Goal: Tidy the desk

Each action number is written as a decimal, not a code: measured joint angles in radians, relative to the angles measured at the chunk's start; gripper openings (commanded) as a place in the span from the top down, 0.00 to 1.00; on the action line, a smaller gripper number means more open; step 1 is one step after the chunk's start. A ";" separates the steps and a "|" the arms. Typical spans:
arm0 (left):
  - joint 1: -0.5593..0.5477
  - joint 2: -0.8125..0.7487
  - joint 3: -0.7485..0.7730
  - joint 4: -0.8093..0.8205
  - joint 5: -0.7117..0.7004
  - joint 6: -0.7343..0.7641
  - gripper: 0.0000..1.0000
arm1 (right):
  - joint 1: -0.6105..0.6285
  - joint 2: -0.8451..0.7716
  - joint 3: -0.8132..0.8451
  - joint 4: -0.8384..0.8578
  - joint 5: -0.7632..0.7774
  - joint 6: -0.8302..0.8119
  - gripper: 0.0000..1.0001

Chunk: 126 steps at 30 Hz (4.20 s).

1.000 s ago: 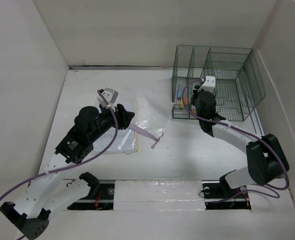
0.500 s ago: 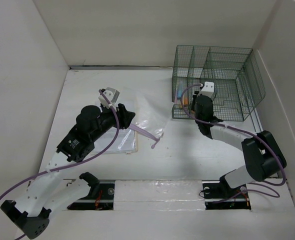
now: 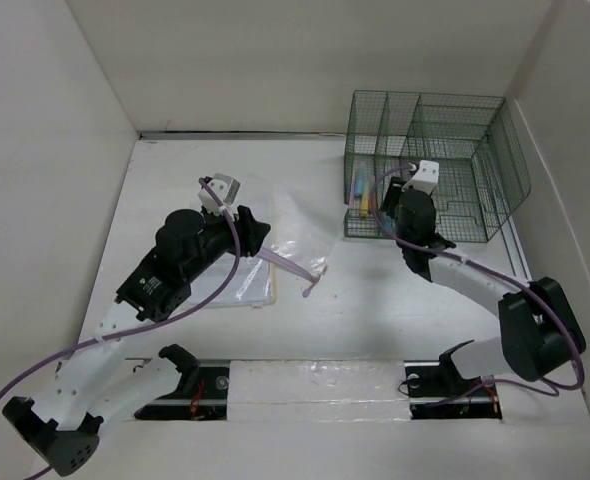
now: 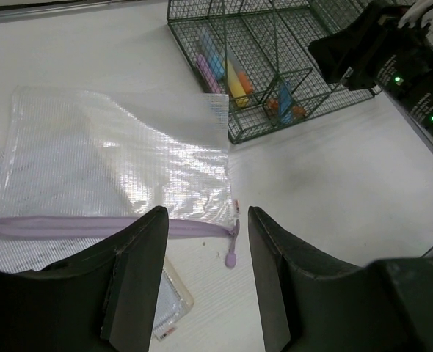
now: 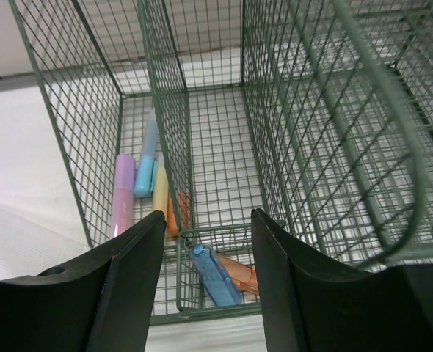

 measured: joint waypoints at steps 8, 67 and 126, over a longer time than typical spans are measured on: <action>0.039 0.061 0.000 -0.013 -0.159 -0.107 0.70 | 0.052 -0.180 0.000 -0.102 -0.001 0.002 0.54; 0.094 0.792 -0.195 0.356 -0.328 -0.983 0.98 | 0.232 -0.348 -0.179 -0.261 -0.408 0.060 0.82; 0.095 0.460 -0.362 0.421 -0.187 -0.829 0.26 | 0.434 0.212 0.047 -0.218 -0.513 -0.097 1.00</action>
